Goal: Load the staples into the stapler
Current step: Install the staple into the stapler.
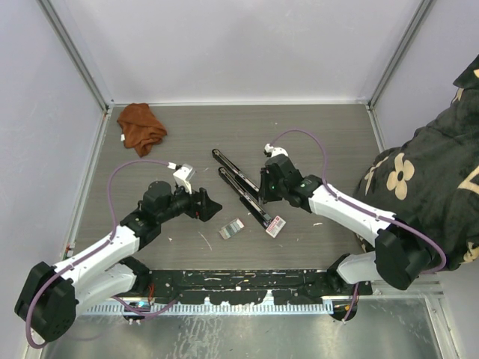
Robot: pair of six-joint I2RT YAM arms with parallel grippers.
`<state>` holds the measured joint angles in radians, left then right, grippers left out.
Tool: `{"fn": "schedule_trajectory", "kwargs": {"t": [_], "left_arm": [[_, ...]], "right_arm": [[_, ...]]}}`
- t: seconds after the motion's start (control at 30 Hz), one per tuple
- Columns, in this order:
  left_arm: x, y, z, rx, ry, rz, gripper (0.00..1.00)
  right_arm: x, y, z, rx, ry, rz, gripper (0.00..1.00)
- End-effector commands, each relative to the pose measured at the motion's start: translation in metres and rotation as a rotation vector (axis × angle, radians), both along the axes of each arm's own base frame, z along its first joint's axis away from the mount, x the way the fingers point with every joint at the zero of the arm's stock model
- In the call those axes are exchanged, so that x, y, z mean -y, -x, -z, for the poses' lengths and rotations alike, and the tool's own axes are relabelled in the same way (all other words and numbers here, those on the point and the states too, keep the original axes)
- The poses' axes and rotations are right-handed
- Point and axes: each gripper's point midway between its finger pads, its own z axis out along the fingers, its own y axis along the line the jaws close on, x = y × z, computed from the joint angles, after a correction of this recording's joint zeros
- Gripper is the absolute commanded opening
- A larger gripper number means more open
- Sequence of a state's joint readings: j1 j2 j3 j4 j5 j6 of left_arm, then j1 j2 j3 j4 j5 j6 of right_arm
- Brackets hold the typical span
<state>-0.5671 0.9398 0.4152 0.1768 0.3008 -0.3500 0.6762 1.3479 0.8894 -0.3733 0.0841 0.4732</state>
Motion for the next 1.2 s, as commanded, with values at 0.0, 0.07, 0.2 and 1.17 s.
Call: {"fn": "schedule_trajectory", "kwargs": {"t": [0.0, 0.07, 0.2, 1.17], "left_arm": [[0.003, -0.011, -0.016, 0.084, 0.033, -0.008, 0.83], [0.003, -0.011, -0.015, 0.08, 0.033, -0.006, 0.83], [0.004, -0.01, -0.011, 0.07, 0.035, -0.004, 0.83], [0.002, -0.013, -0.005, 0.064, 0.024, -0.022, 0.83]], "right_arm": [[-0.03, -0.023, -0.032, 0.179, -0.115, -0.021, 0.19], [-0.035, -0.027, -0.034, 0.217, -0.127, -0.026, 0.19], [-0.044, -0.031, -0.035, 0.282, -0.137, -0.035, 0.19], [-0.035, -0.015, 0.003, 0.315, 0.063, -0.026, 0.19]]}}
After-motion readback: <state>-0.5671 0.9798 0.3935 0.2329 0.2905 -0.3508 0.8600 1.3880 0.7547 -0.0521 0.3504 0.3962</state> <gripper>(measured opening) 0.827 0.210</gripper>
